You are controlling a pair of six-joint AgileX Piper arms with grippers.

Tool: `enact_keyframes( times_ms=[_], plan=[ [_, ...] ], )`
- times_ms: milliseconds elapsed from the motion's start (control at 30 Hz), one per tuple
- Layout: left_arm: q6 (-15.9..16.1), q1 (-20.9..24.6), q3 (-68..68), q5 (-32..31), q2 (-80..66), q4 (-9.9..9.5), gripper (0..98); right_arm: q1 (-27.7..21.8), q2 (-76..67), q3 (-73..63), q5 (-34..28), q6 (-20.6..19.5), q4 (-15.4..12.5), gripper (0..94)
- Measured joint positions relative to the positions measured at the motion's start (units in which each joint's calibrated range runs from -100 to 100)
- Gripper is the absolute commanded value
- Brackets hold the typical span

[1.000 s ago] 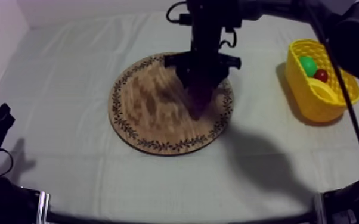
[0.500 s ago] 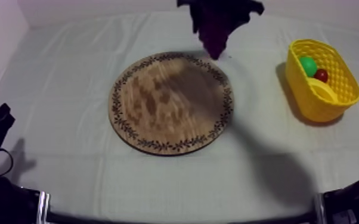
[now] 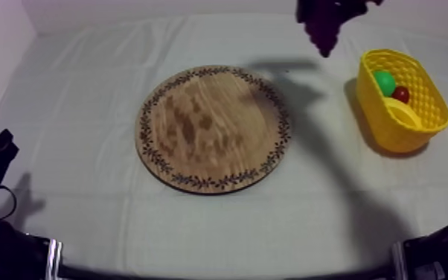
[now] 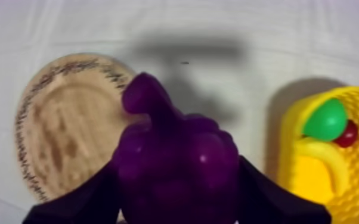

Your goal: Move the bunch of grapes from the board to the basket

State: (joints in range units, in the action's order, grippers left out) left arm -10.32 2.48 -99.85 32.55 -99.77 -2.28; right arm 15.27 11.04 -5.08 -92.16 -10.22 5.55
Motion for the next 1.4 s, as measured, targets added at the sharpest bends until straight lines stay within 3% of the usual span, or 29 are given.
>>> enact_keyframes(
  times_ms=[500,700,900,1067,1300,1400],
  plan=[
    [0.0,0.0,0.0,0.0,0.0,0.0,0.0,-15.39,-8.45,17.52,6.05,6.83,4.48,44.2],
    [0.0,0.0,0.0,0.0,0.0,0.0,0.0,-19.14,-8.74,18.47,5.87,7.89,5.26,44.6],
    [0.0,0.0,0.0,0.0,0.0,0.0,0.0,-19.71,-6.67,20.52,6.78,8.71,5.43,46.0],
    [0.0,0.0,0.0,0.0,0.0,0.0,0.0,-19.71,-3.15,23.7,8.98,10.21,5.07,53.4],
    [0.0,0.0,0.0,0.0,0.0,0.0,0.0,-19.36,2.09,24.95,10.08,12.37,4.24,74.5],
    [0.0,0.0,0.0,0.0,0.0,0.0,0.0,-18.98,3.07,24.23,9.07,13.0,3.6,77.6]
  ],
)
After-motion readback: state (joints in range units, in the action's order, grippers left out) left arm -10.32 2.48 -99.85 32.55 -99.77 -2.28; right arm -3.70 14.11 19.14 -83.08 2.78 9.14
